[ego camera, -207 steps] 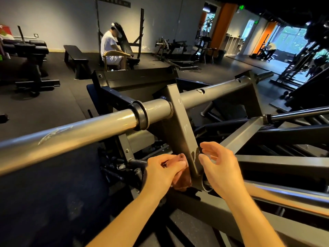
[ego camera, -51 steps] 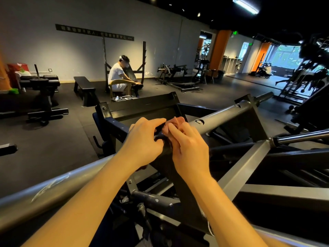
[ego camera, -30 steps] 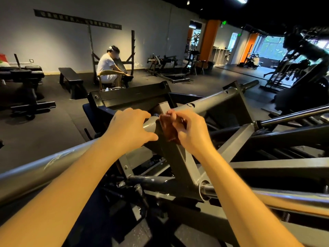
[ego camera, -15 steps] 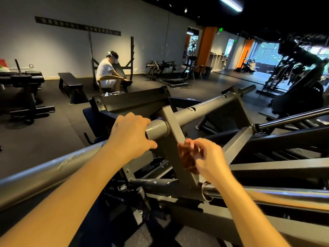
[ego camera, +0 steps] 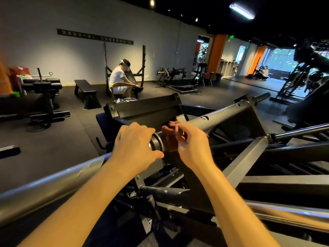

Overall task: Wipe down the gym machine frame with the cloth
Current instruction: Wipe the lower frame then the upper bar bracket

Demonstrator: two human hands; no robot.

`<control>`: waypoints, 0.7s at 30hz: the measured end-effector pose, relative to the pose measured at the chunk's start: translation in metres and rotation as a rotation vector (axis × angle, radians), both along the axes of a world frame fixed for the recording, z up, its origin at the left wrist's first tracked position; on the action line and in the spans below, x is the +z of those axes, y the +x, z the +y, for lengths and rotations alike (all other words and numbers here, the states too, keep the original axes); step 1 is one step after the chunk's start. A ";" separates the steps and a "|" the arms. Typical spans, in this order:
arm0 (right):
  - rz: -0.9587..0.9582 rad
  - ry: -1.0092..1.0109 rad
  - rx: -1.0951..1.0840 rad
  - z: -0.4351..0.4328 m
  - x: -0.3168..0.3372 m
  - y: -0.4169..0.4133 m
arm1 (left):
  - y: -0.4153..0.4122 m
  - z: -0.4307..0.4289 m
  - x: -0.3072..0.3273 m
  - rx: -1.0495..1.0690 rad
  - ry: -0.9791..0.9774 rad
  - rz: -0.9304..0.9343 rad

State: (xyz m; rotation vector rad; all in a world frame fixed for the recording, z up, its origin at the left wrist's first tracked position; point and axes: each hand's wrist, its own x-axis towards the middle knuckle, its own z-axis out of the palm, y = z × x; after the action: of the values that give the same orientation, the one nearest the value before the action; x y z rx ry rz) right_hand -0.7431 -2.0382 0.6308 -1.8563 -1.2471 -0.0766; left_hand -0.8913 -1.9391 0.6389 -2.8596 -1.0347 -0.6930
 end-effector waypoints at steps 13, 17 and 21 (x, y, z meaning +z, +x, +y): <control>-0.157 -0.180 -0.052 0.007 -0.001 -0.015 | -0.012 0.001 -0.001 -0.061 -0.052 -0.043; -0.030 -0.067 0.038 0.001 -0.007 -0.018 | -0.010 0.002 -0.001 -0.065 -0.018 -0.054; -0.055 -0.022 -0.026 0.015 -0.007 -0.011 | -0.009 0.003 -0.002 -0.059 -0.040 -0.055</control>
State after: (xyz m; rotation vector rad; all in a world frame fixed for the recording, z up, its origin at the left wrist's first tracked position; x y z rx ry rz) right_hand -0.7541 -2.0235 0.6239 -1.9007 -1.2661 -0.1288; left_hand -0.9004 -1.9363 0.6372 -2.9318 -0.9859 -0.7675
